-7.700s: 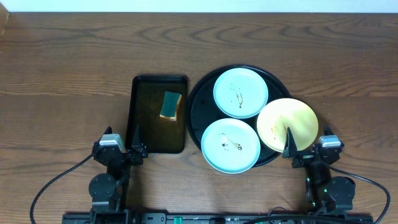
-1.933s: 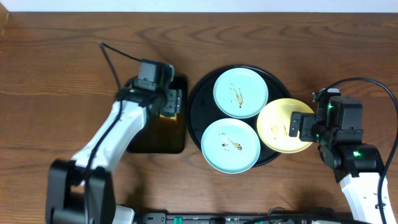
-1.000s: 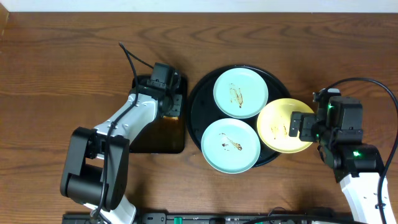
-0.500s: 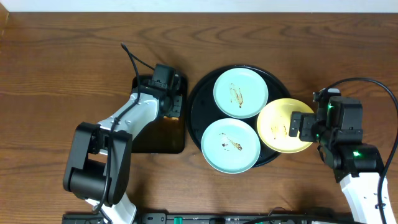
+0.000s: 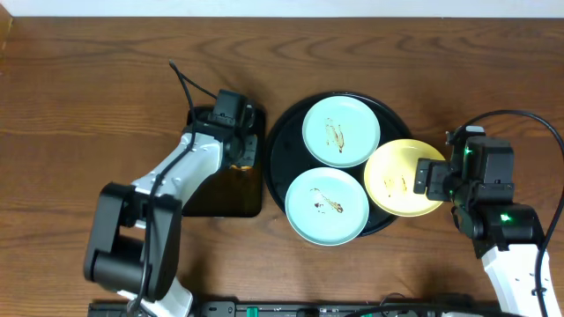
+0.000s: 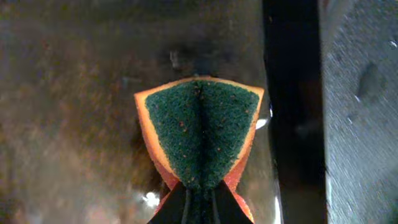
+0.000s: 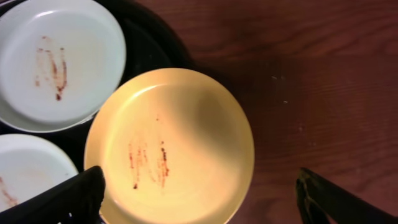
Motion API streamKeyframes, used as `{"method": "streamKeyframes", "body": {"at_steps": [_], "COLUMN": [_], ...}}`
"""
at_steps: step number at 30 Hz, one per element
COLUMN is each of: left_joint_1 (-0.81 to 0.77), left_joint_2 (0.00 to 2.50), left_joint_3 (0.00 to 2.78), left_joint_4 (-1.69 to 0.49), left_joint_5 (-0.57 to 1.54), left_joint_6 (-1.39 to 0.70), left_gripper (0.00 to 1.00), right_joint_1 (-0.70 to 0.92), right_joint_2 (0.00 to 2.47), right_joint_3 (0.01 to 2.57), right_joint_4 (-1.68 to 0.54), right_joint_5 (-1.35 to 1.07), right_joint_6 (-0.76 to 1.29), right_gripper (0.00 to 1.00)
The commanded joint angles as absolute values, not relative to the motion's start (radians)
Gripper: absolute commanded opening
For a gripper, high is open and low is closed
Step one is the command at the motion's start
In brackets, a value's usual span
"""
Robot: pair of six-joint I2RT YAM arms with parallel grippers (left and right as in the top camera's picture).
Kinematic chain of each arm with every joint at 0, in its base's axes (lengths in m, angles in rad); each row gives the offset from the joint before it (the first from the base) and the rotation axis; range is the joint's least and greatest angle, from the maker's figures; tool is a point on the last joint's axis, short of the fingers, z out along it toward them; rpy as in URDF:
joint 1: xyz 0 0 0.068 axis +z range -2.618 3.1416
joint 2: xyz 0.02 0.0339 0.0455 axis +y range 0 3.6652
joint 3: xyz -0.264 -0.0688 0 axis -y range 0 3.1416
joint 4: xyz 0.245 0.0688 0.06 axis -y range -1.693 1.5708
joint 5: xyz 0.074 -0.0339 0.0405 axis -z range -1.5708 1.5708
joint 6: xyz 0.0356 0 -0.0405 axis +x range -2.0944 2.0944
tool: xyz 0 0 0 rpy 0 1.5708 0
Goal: Clean dirty plates on tray and stack at the side
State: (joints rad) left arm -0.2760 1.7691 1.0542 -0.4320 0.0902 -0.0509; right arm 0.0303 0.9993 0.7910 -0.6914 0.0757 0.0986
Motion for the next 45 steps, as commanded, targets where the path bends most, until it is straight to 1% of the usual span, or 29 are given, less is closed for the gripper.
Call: {"method": "streamKeyframes", "body": {"at_steps": [1,6,9,11,13,17,19,20,24,28,30,35,37,39,41,43,45], "left_joint_1": [-0.263,-0.244,-0.241,-0.241,-0.241,-0.241,-0.241,-0.241,-0.241,-0.241,-0.241,-0.241,-0.241,-0.241,-0.241,-0.241,-0.242], "left_joint_2": [1.684,1.658,1.659,1.659,1.659,1.658,1.659,1.659,1.658,1.659,1.659,1.659,1.659,1.659,1.659,1.659,1.659], "left_joint_3": [1.052,1.052,1.052,1.052,1.052,1.052,1.052,1.052,1.052,1.052,1.052,1.052,1.052,1.052,1.052,1.052,1.052], "left_joint_4": [-0.484,-0.545,-0.566,-0.571,-0.572,-0.572,-0.572,-0.572,-0.571,-0.571,-0.571,-0.571,-0.571,-0.571,-0.571,-0.571,-0.571], "left_joint_5": [0.085,0.086,0.089,0.093,0.093,0.093,0.093,0.093,0.093,0.093,0.094,0.094,0.094,0.097,0.097,0.097,0.097], "left_joint_6": [-0.105,-0.155,-0.155,-0.155,-0.155,-0.155,-0.155,-0.155,-0.155,-0.155,-0.155,-0.155,-0.155,-0.155,-0.155,-0.155,-0.155], "left_gripper": [0.08,0.08,0.08,0.08,0.08,0.08,0.08,0.08,0.08,0.08,0.08,0.08,0.08,0.08,0.08,0.08,0.08], "right_joint_1": [0.033,-0.03,-0.088,-0.125,-0.163,-0.22,-0.227,-0.228,-0.228,-0.228,-0.228,-0.228,-0.228,-0.228,-0.228,-0.228,-0.228], "right_joint_2": [0.998,1.035,1.082,1.119,1.166,1.245,1.264,1.273,1.305,1.35,1.379,1.43,1.447,1.46,1.465,1.465,1.465], "right_joint_3": [0.815,0.815,0.815,0.815,0.815,0.815,0.815,0.814,0.814,0.809,0.809,0.809,0.809,0.809,0.809,0.809,0.809], "right_joint_4": [-0.691,-0.688,-0.69,-0.696,-0.696,-0.669,-0.669,-0.668,-0.663,-0.661,-0.658,-0.632,-0.621,-0.611,-0.606,-0.604,-0.602], "right_joint_5": [0.12,0.105,-0.002,-0.036,-0.035,-0.055,-0.057,-0.058,-0.058,-0.058,-0.058,-0.058,-0.058,-0.062,-0.061,-0.061,-0.061], "right_joint_6": [0.12,0.118,0.095,0.089,0.089,0.093,0.093,0.094,0.093,0.093,0.093,0.101,0.101,0.101,0.101,0.101,0.101], "right_gripper": [0.92,0.9,0.88,0.83,0.73,0.64,0.56,0.54,0.53,0.48,0.42,0.41,0.36,0.28,0.23,0.2,0.15]}}
